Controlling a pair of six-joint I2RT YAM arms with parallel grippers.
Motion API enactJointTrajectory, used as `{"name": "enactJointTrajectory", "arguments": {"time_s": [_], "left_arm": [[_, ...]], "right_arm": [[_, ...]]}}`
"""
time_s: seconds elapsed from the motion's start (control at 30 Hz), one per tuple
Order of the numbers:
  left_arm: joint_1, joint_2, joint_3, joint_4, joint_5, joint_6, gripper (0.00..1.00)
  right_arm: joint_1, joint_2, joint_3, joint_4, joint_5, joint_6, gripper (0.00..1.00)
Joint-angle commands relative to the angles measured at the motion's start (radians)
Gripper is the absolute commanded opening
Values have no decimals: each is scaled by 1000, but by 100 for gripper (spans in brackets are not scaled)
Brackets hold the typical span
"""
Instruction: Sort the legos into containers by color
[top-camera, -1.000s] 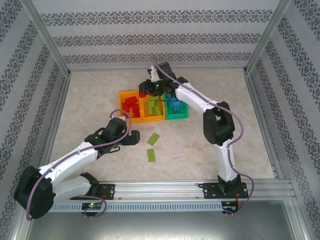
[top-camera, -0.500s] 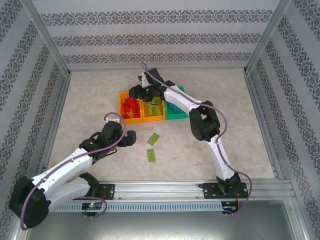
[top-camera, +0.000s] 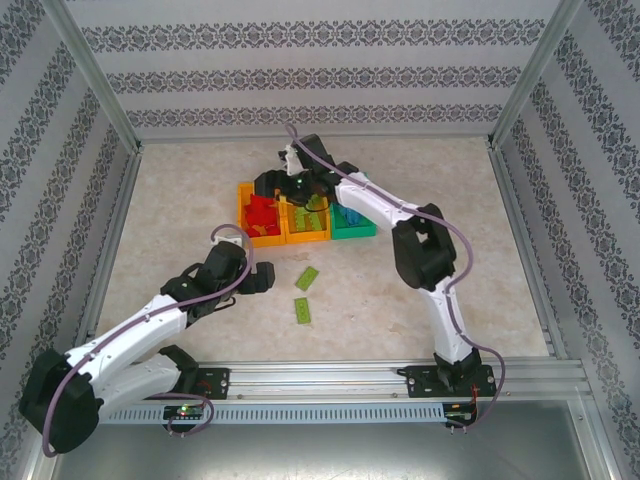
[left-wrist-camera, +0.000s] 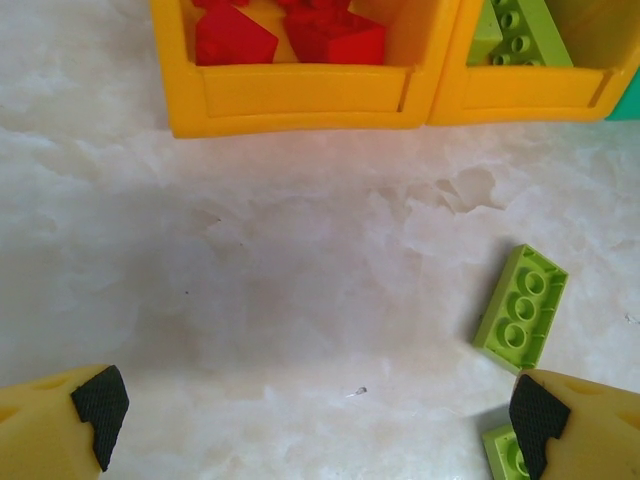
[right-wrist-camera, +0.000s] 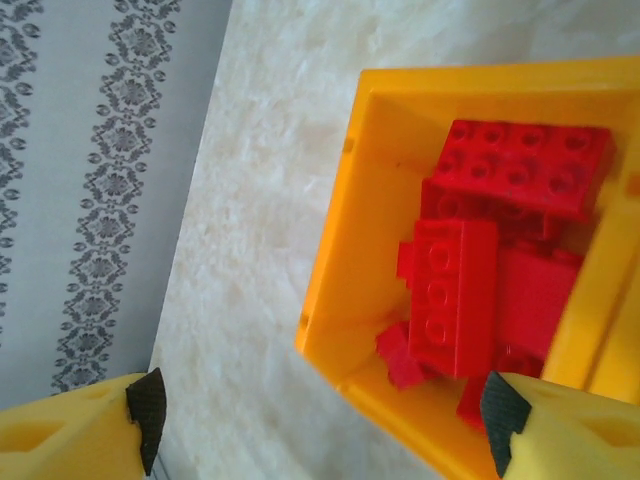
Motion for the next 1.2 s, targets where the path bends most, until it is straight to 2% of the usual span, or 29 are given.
{"name": "enactJointTrajectory", "arguments": {"time_s": [0.0, 0.17, 0.3, 0.53, 0.8, 1.0, 1.17], "left_arm": [[-48, 54, 45, 42, 32, 47, 100], [-136, 196, 140, 47, 13, 139, 100], [-196, 365, 267, 1, 6, 226, 94], [-222, 606, 428, -81, 33, 287, 87], [-222, 769, 529, -138, 23, 335, 77], [-221, 825, 555, -152, 2, 342, 67], [-221, 853, 568, -149, 27, 353, 49]], "right_arm": [[-25, -178, -161, 45, 78, -50, 89], [-110, -374, -463, 139, 142, -40, 92], [-189, -502, -633, 130, 192, -63, 95], [-367, -725, -903, 134, 214, -54, 98], [-495, -911, -1098, 105, 229, -67, 98], [-532, -993, -1201, 93, 241, -64, 98], [-548, -1030, -1254, 95, 251, -51, 98]]}}
